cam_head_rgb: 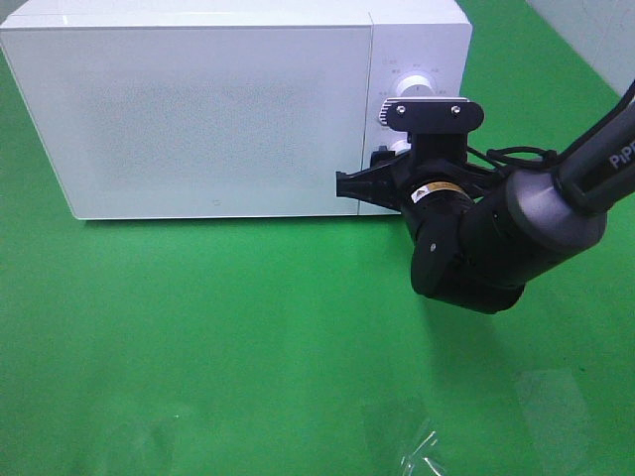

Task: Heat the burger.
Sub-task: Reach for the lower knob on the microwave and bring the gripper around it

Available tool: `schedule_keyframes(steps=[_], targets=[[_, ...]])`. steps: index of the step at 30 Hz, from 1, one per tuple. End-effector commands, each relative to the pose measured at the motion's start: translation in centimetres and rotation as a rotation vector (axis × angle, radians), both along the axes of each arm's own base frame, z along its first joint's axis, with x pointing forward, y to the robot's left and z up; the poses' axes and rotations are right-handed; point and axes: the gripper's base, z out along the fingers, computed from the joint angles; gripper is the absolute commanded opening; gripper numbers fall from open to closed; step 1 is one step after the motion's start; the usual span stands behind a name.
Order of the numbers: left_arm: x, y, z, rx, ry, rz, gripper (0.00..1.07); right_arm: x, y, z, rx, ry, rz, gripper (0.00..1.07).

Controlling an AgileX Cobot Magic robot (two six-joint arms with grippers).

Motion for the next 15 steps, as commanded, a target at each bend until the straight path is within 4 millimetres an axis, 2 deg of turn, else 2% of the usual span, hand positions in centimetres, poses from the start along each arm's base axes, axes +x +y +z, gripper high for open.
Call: schedule_keyframes(steps=[1, 2, 3, 4, 5, 6, 7, 15], targets=[[-0.17, -0.01, 0.03, -0.003, -0.029, -0.001, 0.98, 0.38, 0.37, 0.35, 0.004, -0.027, 0.027, 0.34], [-0.17, -0.01, 0.03, -0.003, -0.029, -0.001, 0.98, 0.38, 0.37, 0.35, 0.005, -0.027, 0.027, 0.22], [-0.17, -0.01, 0.03, -0.003, -0.029, -0.001, 0.98, 0.38, 0.37, 0.35, 0.005, -0.027, 0.027, 0.16], [-0.17, -0.01, 0.03, -0.003, -0.029, -0.001, 0.98, 0.38, 0.37, 0.35, 0.005, -0.027, 0.027, 0.16], [-0.17, -0.01, 0.03, -0.003, -0.029, -0.001, 0.98, 0.38, 0.37, 0.35, 0.005, -0.027, 0.027, 0.07], [-0.17, -0.01, 0.03, -0.003, -0.029, -0.001, 0.98, 0.38, 0.37, 0.35, 0.005, -0.027, 0.027, 0.07], [-0.17, -0.01, 0.03, -0.003, -0.029, -0.001, 0.98, 0.39, 0.37, 0.37, 0.006, -0.029, 0.027, 0.01], [-0.17, -0.01, 0.03, -0.003, -0.029, -0.001, 0.98, 0.42, 0.56, 0.70, 0.030, -0.065, 0.046, 0.00]])
